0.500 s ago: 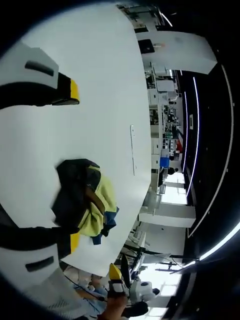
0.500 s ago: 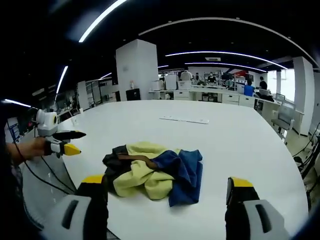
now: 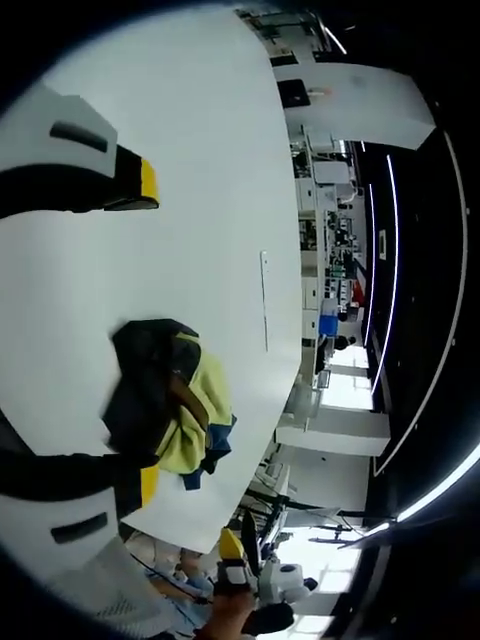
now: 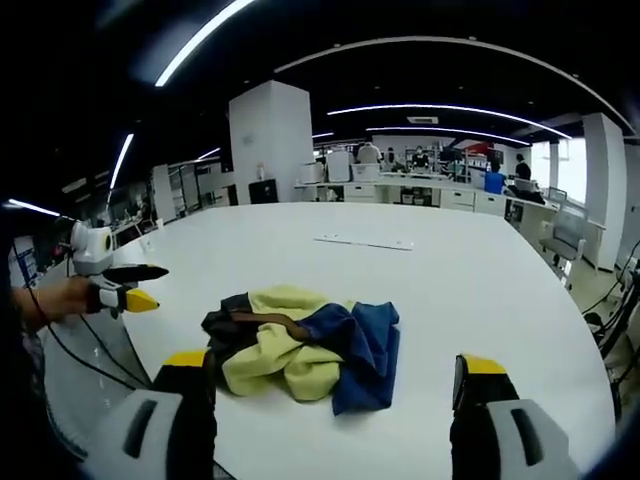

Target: Fold the garment on the visible template until the final outline fits inside the template.

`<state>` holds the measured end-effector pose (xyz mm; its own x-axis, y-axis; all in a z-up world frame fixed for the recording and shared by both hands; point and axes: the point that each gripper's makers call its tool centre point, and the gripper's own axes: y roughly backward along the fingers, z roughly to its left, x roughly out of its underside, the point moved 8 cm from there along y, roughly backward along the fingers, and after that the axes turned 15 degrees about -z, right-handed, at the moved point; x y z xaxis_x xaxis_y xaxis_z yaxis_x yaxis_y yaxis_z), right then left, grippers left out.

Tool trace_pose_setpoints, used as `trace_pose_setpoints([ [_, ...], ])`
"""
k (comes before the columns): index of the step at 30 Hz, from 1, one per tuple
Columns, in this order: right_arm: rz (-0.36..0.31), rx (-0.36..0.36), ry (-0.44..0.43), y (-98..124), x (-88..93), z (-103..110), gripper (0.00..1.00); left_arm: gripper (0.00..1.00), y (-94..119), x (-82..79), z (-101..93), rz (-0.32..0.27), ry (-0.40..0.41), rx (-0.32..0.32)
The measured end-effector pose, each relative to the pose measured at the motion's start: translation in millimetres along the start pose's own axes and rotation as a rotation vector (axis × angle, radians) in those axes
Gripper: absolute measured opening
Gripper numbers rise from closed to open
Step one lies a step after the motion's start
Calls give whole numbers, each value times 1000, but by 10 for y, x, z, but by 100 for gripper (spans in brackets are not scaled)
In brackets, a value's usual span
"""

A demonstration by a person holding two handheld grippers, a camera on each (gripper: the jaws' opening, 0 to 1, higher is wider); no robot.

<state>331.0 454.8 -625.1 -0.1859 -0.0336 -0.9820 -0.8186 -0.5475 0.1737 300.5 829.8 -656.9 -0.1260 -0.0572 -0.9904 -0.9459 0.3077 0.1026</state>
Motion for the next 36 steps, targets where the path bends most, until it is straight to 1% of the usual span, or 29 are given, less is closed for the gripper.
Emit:
trace_pose_setpoints([
  [2,-2,-3,3,-1,-7,-3,100,99,4,-6,6,-7,2,-3],
  [6,-1,-3,11,-2,-17,-15,100,99,9,3,8,8,-9,-3],
  [11,-13,3,11,26,-34,-41,100,99,16,9,11,10,1,-4],
  [15,-12,6,9,46,-18,-72,99,99,15,18,21,8,11,-2],
  [20,-6,4,1,39,13,-69,97,97,11,17,11,6,5,13],
  [27,-10,-11,1,17,50,-41,93,90,14,11,-8,5,-14,27],
  [31,-16,-20,13,4,49,-51,89,87,5,42,-7,26,4,45],
  [36,-23,-32,29,-18,45,-73,85,83,-25,6,24,13,2,60],
])
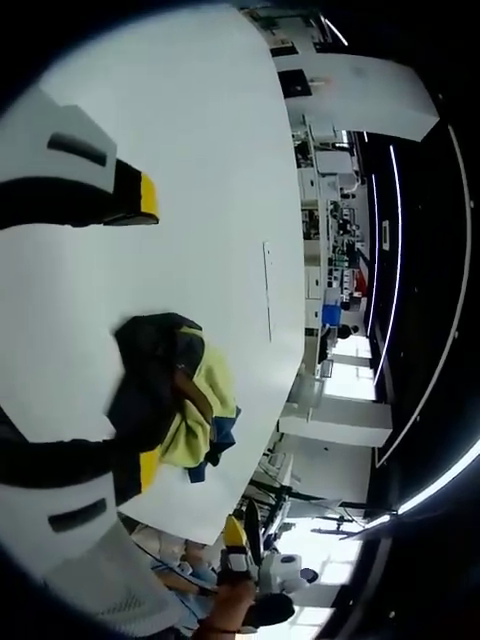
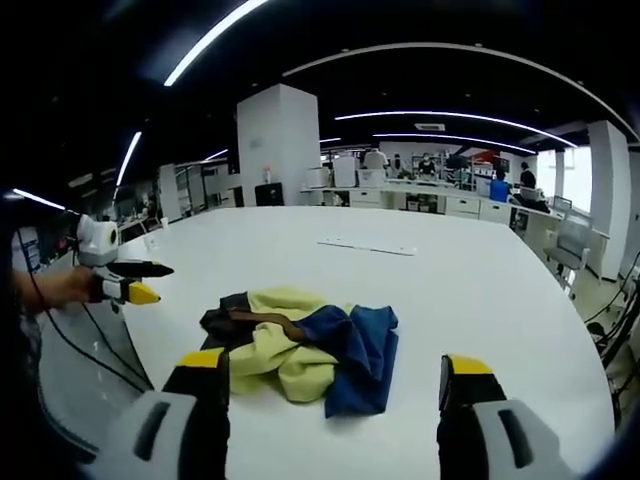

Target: Fold the garment on the visible template until the final outline fits inside the template.

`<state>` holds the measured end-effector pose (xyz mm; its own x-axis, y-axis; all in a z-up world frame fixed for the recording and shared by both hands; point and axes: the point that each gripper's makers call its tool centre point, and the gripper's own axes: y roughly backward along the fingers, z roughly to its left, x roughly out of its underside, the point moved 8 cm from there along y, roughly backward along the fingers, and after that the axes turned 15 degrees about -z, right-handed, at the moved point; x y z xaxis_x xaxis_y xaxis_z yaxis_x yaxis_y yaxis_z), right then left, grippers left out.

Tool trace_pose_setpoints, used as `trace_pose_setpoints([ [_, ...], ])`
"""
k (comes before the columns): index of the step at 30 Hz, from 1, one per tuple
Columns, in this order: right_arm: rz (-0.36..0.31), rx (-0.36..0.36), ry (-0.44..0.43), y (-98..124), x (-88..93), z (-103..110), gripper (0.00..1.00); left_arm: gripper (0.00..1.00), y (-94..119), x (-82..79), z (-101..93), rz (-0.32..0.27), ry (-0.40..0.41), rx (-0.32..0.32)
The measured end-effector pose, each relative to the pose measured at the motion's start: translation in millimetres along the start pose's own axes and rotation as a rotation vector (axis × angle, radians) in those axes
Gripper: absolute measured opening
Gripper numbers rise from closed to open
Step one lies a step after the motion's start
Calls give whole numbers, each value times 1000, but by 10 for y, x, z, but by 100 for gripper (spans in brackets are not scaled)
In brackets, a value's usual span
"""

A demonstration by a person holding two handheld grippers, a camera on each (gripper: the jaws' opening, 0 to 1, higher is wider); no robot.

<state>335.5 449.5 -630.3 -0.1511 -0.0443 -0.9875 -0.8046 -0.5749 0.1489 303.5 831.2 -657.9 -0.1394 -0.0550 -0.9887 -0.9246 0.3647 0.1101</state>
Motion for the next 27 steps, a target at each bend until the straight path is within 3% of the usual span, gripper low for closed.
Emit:
trace_pose_setpoints([
  [11,-4,-18,18,-72,16,-67,71,69,-163,-102,59,-11,-51,45],
  [15,1,-32,-11,-123,52,-80,68,64,-233,-99,47,1,-75,68],
  [27,37,-82,27,-379,135,-93,52,61,-464,-77,4,28,-99,101],
])
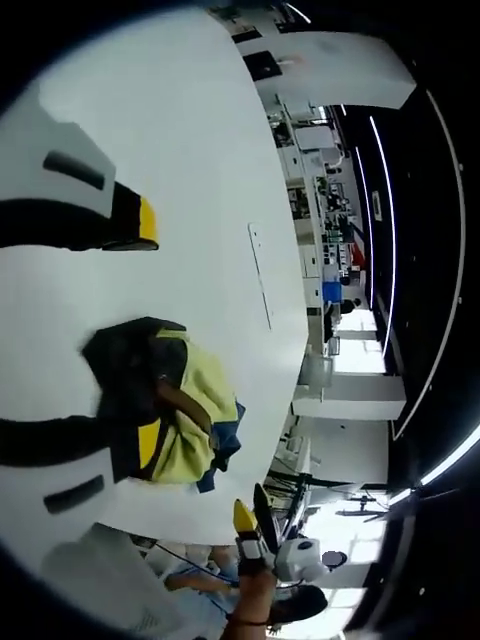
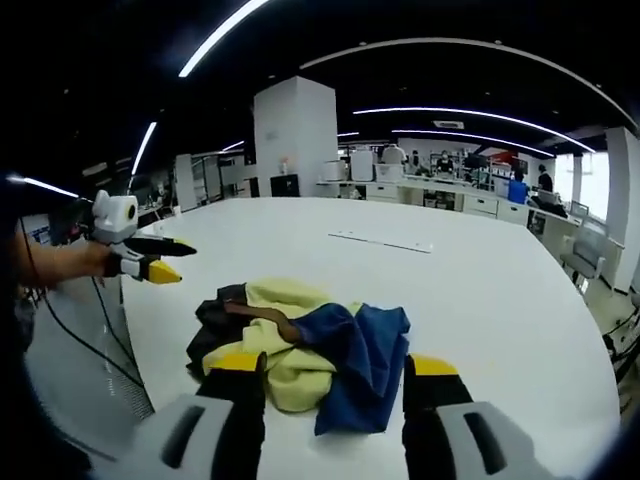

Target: Fold the garment on the visible template until the final outline fits inside the template.

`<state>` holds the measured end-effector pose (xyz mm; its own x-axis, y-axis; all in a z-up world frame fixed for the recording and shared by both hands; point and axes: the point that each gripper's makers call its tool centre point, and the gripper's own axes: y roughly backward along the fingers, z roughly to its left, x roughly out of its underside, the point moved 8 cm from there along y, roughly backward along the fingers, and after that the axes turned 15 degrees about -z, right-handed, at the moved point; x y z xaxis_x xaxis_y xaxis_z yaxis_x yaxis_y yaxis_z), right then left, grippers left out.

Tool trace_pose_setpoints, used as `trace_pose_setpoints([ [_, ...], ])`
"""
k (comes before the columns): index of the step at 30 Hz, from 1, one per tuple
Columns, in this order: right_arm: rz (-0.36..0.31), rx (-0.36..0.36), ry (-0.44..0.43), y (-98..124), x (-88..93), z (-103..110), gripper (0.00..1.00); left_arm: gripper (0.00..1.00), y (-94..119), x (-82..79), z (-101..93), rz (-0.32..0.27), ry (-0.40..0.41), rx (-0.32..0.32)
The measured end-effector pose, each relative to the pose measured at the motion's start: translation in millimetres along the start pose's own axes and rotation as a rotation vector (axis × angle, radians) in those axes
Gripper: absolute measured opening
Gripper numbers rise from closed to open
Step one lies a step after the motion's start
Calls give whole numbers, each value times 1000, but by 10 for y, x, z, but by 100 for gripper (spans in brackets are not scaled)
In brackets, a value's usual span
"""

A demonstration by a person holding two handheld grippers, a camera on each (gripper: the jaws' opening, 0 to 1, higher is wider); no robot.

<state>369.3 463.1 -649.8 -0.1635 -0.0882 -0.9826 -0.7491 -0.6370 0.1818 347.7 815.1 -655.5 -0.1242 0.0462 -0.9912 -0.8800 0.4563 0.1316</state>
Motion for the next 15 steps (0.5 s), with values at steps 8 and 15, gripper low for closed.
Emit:
trace_pose_setpoints([
  [8,30,-35,43,-198,45,-57,40,54,-123,167,73,54,-14,15],
  [15,60,-51,56,-362,121,-128,31,47,-239,269,68,76,-11,33],
])
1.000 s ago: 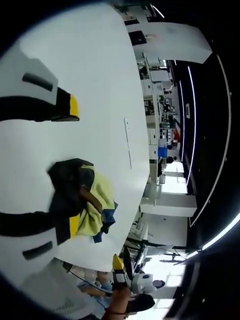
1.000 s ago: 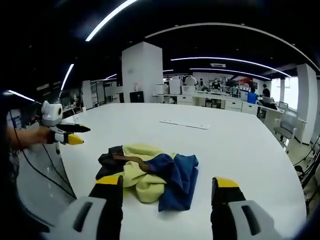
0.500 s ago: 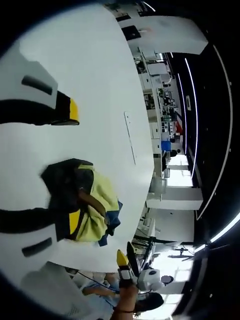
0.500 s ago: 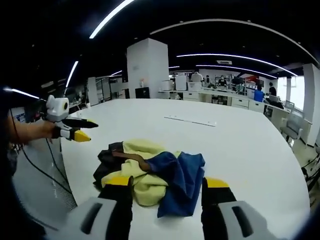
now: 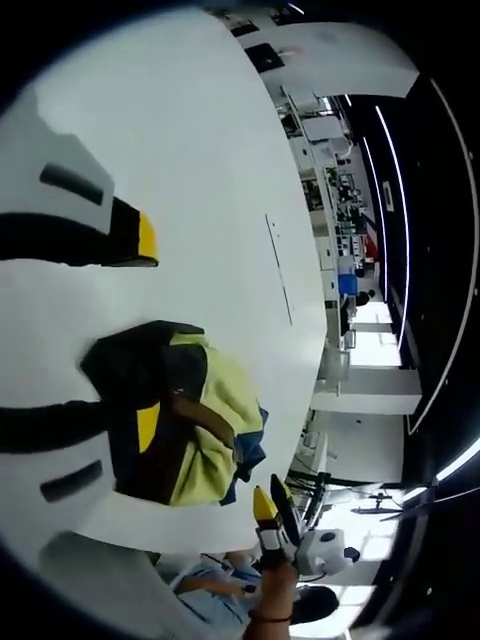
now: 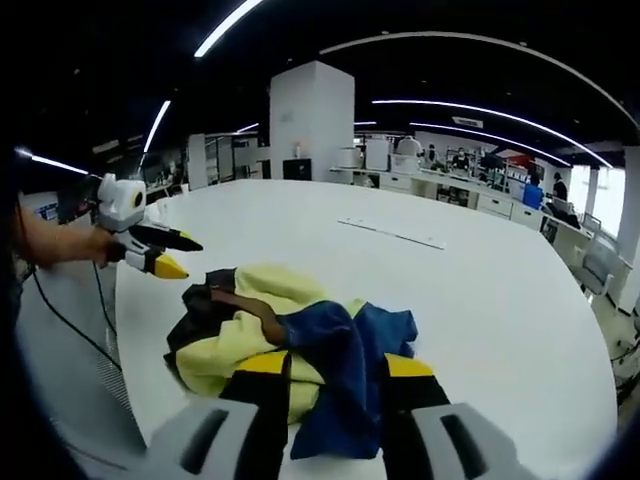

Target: Fold the garment on the visible template until the final outline fits inside the template.

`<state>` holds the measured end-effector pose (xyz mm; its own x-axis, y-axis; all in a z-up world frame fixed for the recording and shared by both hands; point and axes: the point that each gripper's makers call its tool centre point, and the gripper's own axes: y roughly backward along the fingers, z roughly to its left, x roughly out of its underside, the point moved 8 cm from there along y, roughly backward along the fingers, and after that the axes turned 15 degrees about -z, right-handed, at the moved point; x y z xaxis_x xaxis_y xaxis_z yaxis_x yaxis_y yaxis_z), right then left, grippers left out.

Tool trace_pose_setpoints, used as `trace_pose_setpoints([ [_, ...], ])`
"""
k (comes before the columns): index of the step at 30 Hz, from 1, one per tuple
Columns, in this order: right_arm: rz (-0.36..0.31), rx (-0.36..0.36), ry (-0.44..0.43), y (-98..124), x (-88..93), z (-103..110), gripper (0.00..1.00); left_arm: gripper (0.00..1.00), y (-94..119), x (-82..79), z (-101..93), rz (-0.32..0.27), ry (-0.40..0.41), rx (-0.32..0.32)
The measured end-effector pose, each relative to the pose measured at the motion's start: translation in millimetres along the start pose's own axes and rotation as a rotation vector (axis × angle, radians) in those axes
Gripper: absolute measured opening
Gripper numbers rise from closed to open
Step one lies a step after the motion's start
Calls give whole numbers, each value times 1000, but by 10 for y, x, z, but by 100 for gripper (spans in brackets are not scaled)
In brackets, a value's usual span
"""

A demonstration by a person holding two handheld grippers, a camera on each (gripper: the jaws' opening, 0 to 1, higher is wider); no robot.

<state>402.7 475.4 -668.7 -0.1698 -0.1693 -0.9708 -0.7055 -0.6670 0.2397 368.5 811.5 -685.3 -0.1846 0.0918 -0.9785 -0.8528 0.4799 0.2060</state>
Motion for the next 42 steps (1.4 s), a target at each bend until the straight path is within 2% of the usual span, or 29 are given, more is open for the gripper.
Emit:
trace_pose_setpoints([
  [5,26,-2,12,-109,84,-9,25,37,-81,92,-6,30,-6,19],
  [9,36,-8,25,-169,121,-15,22,34,-125,131,-4,31,1,31],
  [18,41,-8,55,-270,152,-78,8,13,-243,207,-28,36,7,62],
  [21,40,-16,66,-279,150,-88,1,7,-275,220,-49,34,14,78],
  [24,40,-25,69,-283,149,-93,0,0,-299,223,-73,23,22,92],
  [28,38,-33,68,-281,143,-92,0,0,-318,244,-77,31,30,94],
  [35,16,-46,47,-252,75,-112,0,0,-245,143,-59,3,44,80],
  [37,4,-46,39,-239,27,-127,0,0,-214,73,-51,-32,63,65],
  [38,-1,-47,35,-234,6,-136,0,0,-195,35,-37,-33,63,35],
  [40,-15,-47,14,-222,-50,-157,0,0,-159,-65,-58,-47,32,26],
  [42,-25,-50,10,-208,-95,-176,0,0,-141,-149,-83,-89,73,10],
])
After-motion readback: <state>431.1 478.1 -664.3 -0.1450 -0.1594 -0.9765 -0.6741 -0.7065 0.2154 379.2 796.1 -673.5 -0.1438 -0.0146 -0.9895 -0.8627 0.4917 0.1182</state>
